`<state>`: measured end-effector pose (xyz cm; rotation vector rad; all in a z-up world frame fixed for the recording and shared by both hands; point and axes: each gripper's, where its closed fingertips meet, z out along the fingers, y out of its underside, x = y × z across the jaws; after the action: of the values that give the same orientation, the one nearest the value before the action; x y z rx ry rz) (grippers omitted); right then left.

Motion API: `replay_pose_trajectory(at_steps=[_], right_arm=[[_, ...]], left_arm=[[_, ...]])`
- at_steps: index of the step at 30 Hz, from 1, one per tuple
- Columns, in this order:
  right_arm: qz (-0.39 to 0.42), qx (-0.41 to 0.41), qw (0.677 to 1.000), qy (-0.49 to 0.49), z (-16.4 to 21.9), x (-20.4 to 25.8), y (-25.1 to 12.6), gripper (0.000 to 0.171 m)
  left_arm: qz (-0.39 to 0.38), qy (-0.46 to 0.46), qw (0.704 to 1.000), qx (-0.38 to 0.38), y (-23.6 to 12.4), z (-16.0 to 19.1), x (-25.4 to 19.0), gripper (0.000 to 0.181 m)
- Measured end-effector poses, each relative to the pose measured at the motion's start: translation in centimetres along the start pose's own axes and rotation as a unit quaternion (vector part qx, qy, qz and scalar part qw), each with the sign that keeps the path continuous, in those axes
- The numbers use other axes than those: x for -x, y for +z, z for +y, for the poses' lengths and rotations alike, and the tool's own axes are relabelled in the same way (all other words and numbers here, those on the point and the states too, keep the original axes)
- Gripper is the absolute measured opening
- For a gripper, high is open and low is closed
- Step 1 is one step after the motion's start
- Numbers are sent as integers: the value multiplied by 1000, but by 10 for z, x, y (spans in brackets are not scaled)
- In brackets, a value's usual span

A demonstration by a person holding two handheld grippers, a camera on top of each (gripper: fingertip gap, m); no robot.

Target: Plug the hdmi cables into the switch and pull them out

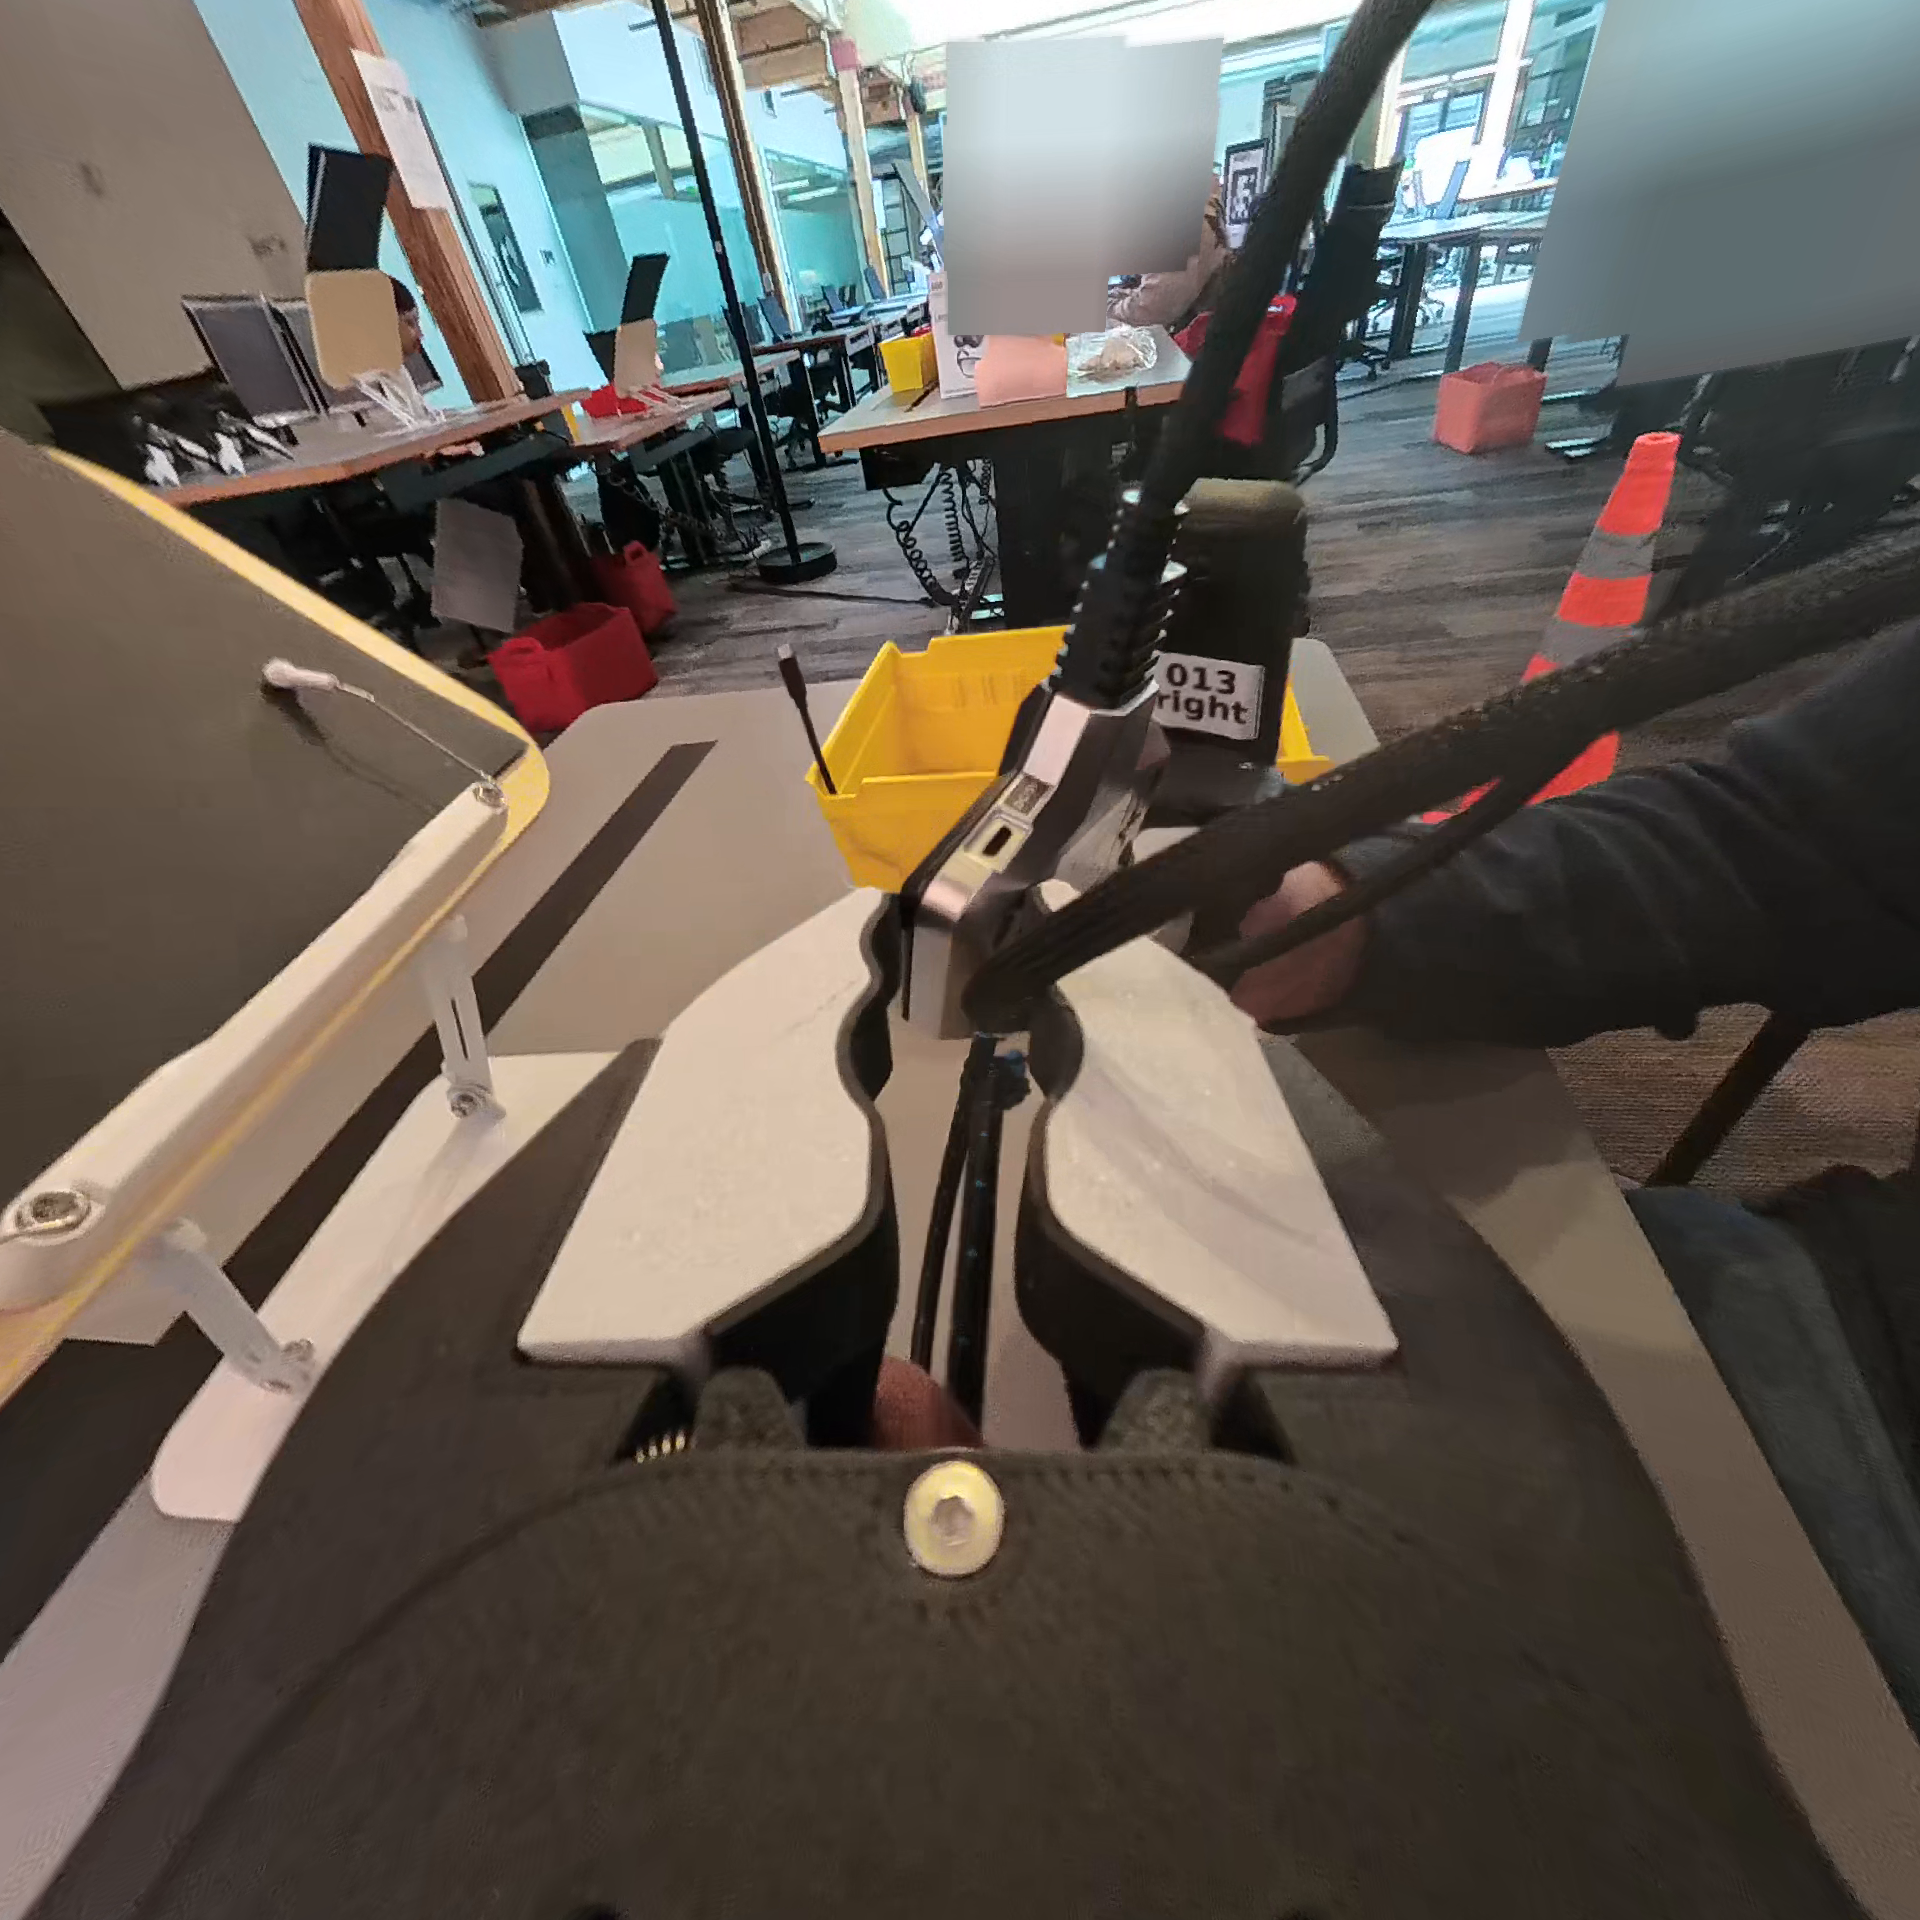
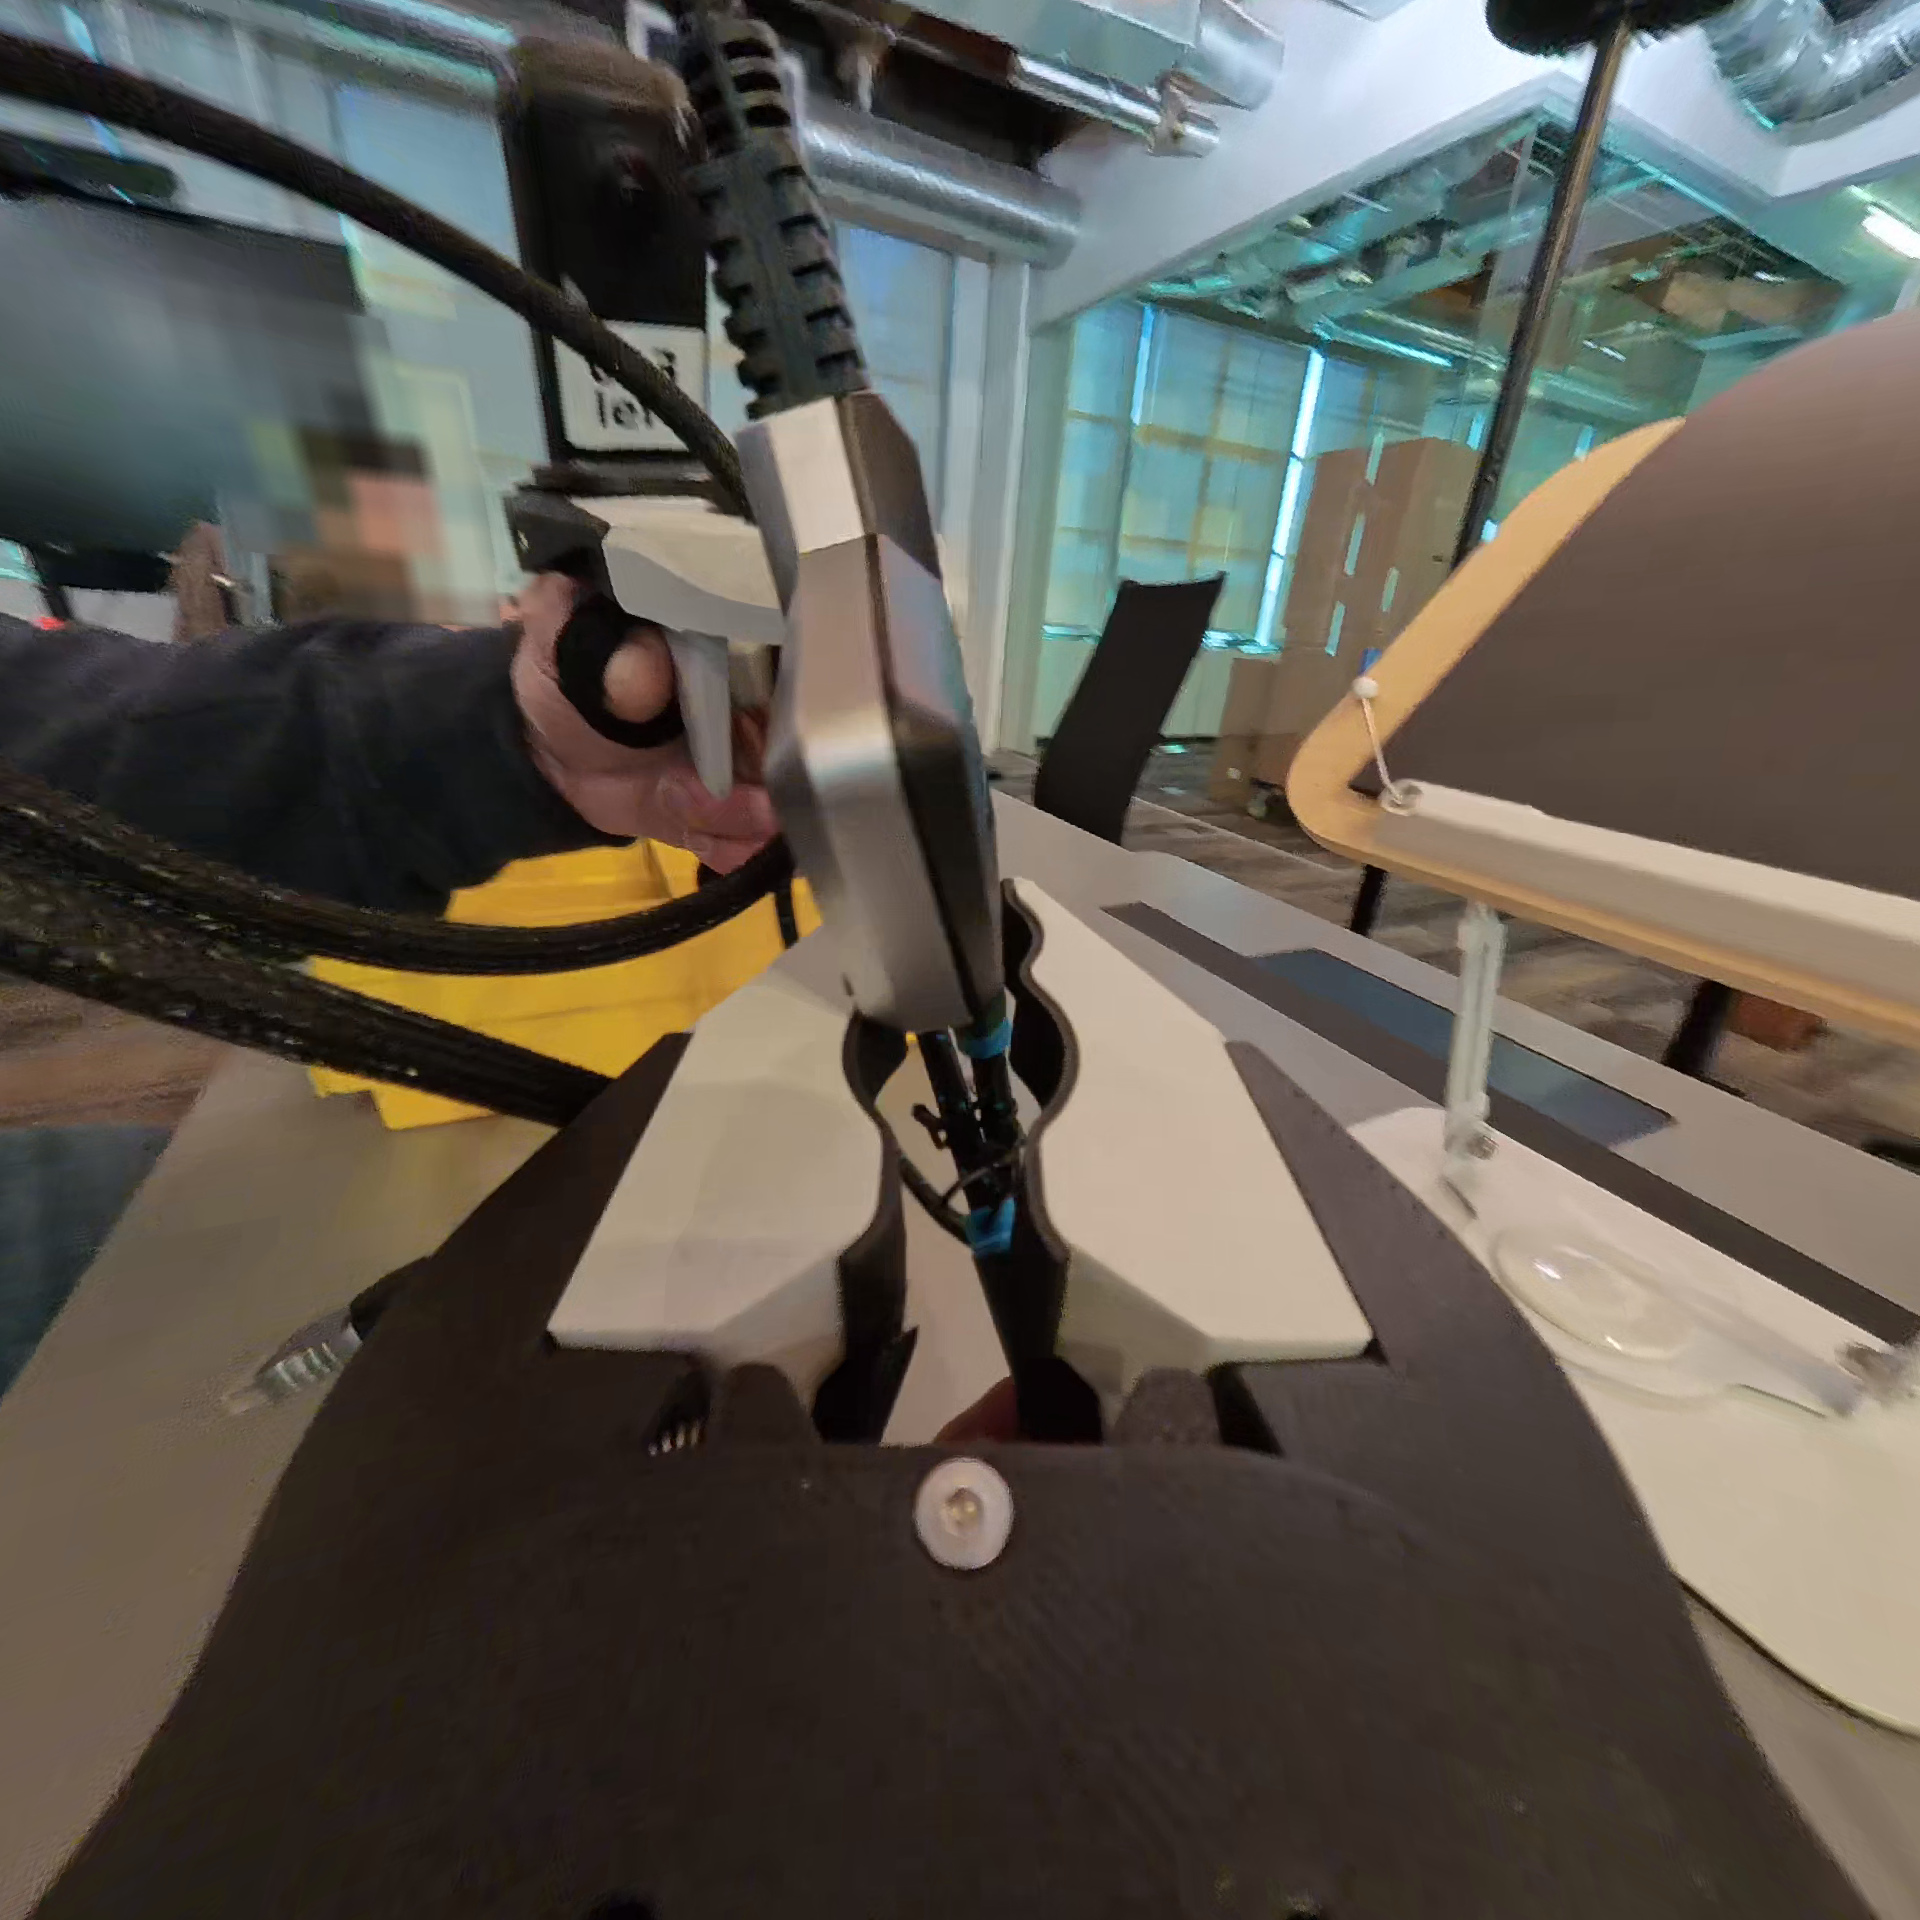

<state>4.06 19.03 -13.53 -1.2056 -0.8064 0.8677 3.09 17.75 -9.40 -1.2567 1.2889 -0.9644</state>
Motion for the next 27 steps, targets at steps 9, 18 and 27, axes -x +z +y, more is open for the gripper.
replay_pose_trajectory(at_steps=[9,18,27], right_arm=[[161,96,975,-121,27,-43,-13,9],[249,208,886,-330,48,-56,-13,9],[234,256,835,-427,65,-39,0,8]], left_arm=[[-114,8,988,103,-25,11,31,27],[-230,80,954,173,-75,-41,19,40],[-189,128,932,281,-24,-34,-23,53]])
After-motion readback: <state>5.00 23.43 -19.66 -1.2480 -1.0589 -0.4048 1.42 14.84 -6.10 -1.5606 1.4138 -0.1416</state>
